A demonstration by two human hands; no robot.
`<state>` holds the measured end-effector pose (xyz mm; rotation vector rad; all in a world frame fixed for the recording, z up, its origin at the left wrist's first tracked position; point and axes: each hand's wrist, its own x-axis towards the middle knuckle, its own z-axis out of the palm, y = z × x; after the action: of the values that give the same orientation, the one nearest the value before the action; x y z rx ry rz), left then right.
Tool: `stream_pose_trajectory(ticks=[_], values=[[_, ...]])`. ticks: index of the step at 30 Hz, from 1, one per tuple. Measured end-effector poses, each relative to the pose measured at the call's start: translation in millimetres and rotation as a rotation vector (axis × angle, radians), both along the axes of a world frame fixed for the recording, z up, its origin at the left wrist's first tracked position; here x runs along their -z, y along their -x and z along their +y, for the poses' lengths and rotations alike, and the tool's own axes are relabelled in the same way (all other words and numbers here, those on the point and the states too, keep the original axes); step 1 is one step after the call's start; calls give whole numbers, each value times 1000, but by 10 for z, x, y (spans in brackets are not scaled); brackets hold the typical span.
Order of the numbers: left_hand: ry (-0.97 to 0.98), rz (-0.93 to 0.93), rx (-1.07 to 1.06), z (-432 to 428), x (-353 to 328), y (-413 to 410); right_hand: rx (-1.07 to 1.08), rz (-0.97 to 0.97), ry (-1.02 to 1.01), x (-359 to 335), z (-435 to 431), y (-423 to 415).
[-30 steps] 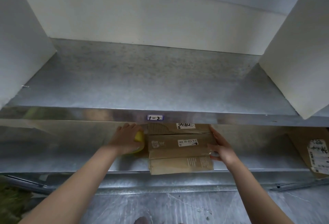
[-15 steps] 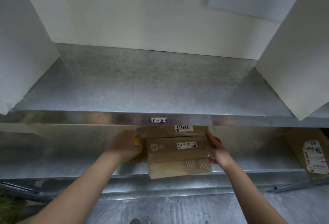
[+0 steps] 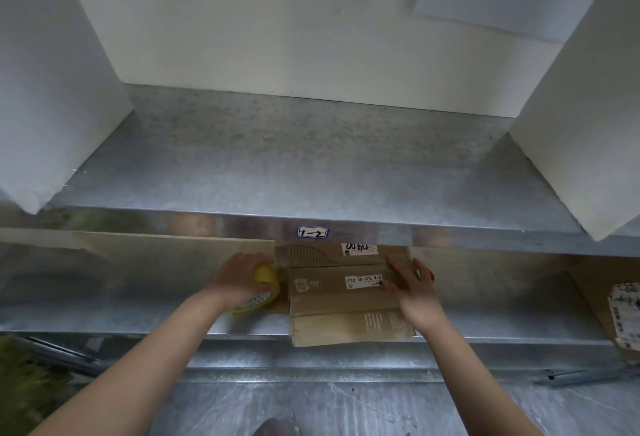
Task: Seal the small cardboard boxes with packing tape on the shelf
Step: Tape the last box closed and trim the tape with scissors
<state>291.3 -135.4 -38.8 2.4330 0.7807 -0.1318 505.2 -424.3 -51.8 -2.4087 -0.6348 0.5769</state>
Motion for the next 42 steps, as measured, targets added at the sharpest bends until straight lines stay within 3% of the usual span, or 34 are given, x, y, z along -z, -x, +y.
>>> stream_pose_trajectory(ticks=[5, 11, 14, 17, 19, 25, 29, 37, 42], values=[[-18, 16, -25, -57, -6, 3, -163, -428, 158, 83, 14, 56], [-58, 64, -61, -118, -73, -22, -223, -338, 228, -2, 57, 4], [-70, 70, -82, -164, -93, -41, -250, -287, 72, -50, -30, -67], [-58, 57, -109, -216, -102, -42, -25, -69, -316, -59, -328, -219], [-39, 38, -139, -249, -114, -32, 52, -171, -380, 21, -555, -379], [-40, 22, -189, -355, -160, -52, -372, -250, 118, 347, -640, -643], [-48, 15, -210, -397, -151, -32, -385, -387, 455, 525, -577, -618], [-62, 39, -224, -453, -188, -17, -446, -549, 662, 635, -677, -620], [-44, 33, -218, -452, -207, -9, -136, -353, 585, 494, -835, -685]])
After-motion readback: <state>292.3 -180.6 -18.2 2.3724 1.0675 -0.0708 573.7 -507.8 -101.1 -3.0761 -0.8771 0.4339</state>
